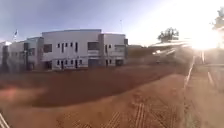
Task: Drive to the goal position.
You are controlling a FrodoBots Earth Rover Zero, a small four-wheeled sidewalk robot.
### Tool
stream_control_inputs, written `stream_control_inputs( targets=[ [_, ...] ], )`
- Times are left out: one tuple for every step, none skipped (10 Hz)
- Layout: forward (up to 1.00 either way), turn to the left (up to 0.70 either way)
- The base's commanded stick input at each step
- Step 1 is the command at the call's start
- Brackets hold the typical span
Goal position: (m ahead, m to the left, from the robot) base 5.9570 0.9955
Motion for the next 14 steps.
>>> stream_control_inputs(
  targets=[
    [1.0, 0.0],
    [1.0, 0.0],
    [1.0, 0.0],
    [1.0, 0.0],
    [1.0, -0.07],
    [1.0, -0.2],
    [1.0, -0.22],
    [1.0, -0.09],
    [1.0, 0.0],
    [1.0, 0.0],
    [1.0, 0.0],
    [1.0, 0.0],
    [1.0, 0.0],
    [1.0, 0.0]
  ],
)
